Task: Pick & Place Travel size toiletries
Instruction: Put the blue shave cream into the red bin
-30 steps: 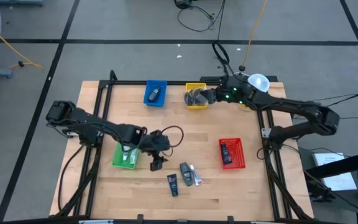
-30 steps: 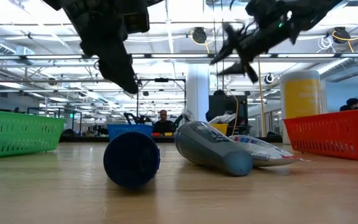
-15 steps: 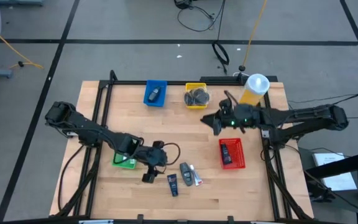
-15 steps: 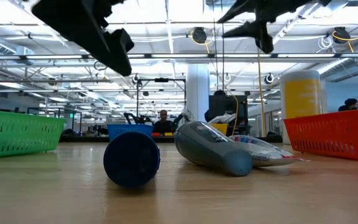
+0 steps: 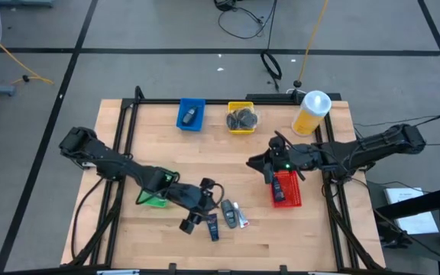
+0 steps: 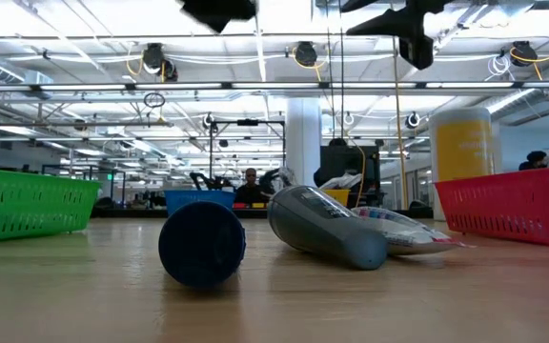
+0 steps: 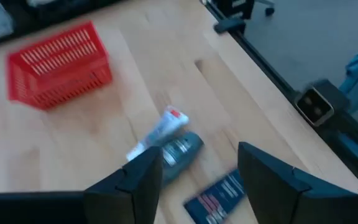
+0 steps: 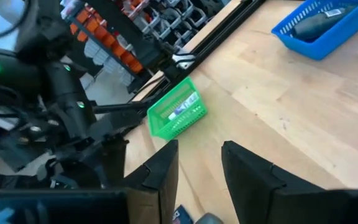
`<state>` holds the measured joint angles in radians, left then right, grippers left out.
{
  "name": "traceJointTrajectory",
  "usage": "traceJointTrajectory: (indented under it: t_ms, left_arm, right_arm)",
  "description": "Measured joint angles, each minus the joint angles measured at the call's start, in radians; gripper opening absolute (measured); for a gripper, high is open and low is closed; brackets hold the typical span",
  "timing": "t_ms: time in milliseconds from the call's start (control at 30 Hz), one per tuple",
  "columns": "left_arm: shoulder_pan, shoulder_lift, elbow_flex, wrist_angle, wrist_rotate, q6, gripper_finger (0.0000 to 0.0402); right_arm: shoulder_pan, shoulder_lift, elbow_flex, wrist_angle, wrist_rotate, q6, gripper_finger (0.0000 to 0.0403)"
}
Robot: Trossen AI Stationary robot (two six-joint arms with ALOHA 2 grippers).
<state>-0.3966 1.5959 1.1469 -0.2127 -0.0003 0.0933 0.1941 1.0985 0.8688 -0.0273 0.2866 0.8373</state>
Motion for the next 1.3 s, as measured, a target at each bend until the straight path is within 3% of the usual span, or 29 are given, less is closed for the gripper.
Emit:
traceJointTrajectory:
  t_ms: [167,333,567,733,900,1300]
  left_arm:
    - [0.01,0.081,0.166,-0.16,0.0,0.064,0.0182]
    - [0.005,0.16,0.237,-0.251,0.0,0.132,0.0171]
    - [-0.05,0.235,0.241,-0.211,-0.001,0.234,0.0184]
    - [-0.078,0.288,0.241,-0.183,-0.033,0.28,0.0215]
    - [-0.085,0.351,0.241,-0.176,0.007,0.272,0.0243]
    - [-0.077,0.44,0.241,-0.203,0.067,0.359,0.0246]
  right_arm:
    - [0.031,0.0,0.0,-0.001,-0.002,0.0,0.0113]
    - [0.051,0.0,0.0,-0.003,-0.003,-0.009,0.0113]
    - [0.05,0.0,0.0,-0.014,-0.042,-0.016,0.0113]
    - [0.05,0.0,0.0,-0.016,-0.056,-0.023,0.011]
    - [0.05,0.0,0.0,-0.031,-0.056,-0.023,0.011]
    - [0.05,0.0,0.0,-0.039,-0.056,-0.015,0.011]
